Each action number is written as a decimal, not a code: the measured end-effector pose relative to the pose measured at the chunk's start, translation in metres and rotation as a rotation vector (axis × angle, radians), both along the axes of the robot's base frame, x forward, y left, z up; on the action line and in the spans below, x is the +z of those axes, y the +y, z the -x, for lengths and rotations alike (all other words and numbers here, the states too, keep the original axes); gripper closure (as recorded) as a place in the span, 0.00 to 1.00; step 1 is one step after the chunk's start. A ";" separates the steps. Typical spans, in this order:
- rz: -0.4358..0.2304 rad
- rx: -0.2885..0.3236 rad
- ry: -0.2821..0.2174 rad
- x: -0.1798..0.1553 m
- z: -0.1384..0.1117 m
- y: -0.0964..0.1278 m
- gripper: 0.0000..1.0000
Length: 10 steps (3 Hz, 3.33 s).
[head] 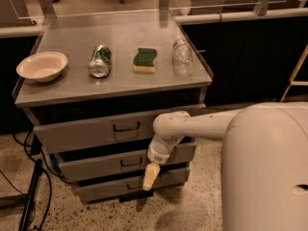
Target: Open middle drawer
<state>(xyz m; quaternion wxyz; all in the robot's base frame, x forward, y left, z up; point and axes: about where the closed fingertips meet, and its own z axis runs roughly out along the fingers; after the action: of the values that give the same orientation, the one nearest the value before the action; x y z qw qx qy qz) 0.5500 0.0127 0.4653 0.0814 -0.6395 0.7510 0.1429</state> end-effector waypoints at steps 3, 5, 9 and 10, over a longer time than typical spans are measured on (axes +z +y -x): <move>0.043 -0.045 -0.041 -0.008 -0.006 0.002 0.00; 0.052 -0.089 -0.066 -0.038 -0.034 0.010 0.00; 0.053 -0.053 0.017 -0.049 0.001 0.007 0.00; 0.037 -0.063 0.105 -0.032 0.051 -0.017 0.00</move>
Offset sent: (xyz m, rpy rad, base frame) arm -0.0056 -0.0027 0.0012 -0.0446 -0.0397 -0.0396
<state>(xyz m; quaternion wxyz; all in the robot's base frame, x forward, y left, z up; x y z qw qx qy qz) 0.4992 -0.0043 0.4329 0.0343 -0.6086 0.7765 0.1597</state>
